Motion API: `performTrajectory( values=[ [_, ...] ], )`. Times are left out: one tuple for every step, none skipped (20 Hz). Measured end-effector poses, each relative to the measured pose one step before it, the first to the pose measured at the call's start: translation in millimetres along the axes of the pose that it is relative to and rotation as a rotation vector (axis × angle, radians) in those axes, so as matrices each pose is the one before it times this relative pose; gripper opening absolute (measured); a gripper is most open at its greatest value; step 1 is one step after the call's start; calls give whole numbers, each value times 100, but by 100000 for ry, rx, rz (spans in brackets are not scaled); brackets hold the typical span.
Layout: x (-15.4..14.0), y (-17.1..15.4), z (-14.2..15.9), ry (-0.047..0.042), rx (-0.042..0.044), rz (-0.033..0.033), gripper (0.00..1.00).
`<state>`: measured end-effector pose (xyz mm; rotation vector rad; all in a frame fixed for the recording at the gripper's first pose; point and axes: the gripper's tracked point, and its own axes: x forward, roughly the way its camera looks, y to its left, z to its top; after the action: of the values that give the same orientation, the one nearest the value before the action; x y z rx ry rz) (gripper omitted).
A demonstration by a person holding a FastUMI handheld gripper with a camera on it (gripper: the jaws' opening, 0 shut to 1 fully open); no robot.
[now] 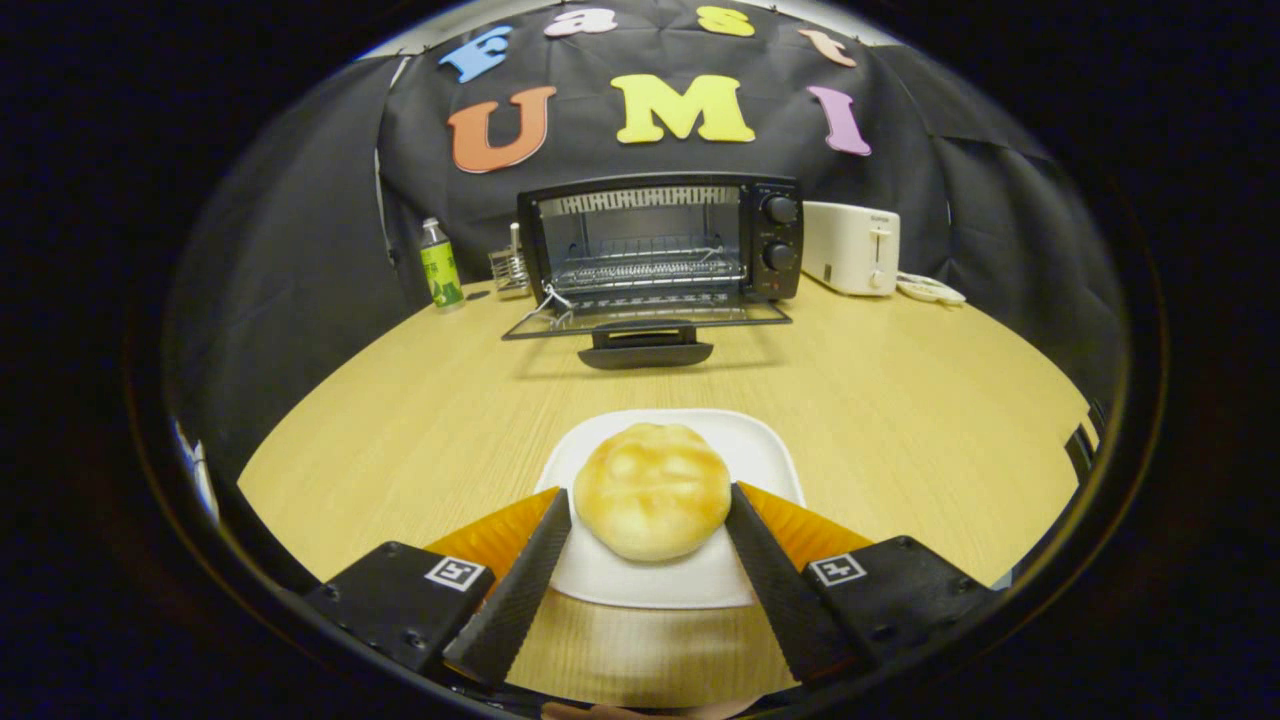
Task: Open the toaster oven, put the food inside, and close the toaster oven door.
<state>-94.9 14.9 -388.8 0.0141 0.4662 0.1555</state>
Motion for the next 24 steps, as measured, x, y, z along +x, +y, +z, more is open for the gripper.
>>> performTrajectory(
  values=[
    [69,83,354,-2028,-907,1020,99],
    [-443,100,166,-1230,416,531,95],
    [-210,123,326,-1369,4,547,92],
    [-376,28,441,-1354,-406,518,88],
    [-258,67,726,-1757,-159,258,88],
    [-426,67,909,-2300,-421,424,87],
    [-408,77,1060,-2671,-397,481,87],
    [-269,118,1076,-2523,-519,498,87],
    [-156,96,993,-2046,-523,655,87],
    [-69,271,948,-1590,22,1091,87],
    [21,608,907,-1060,411,3172,87],
    [87,899,820,-662,75,4226,87],
    [102,160,809,-967,175,1453,87],
    [-8,-312,941,-1822,1306,-1004,87],
    [131,16,786,-1594,1842,451,87],
    [380,309,541,-1144,2001,1059,87],
    [461,54,531,-871,1908,553,87],
    [487,-125,348,217,1910,357,87],
    [546,-323,220,794,3292,-215,87],
    [667,-377,627,-650,3879,-181,87],
    [755,-381,642,-820,5079,14,87],
    [954,-227,543,-825,5904,919,87],
    [1028,-530,456,415,5549,106,86],
    [1206,-695,309,499,4904,-231,86]
  ],
)
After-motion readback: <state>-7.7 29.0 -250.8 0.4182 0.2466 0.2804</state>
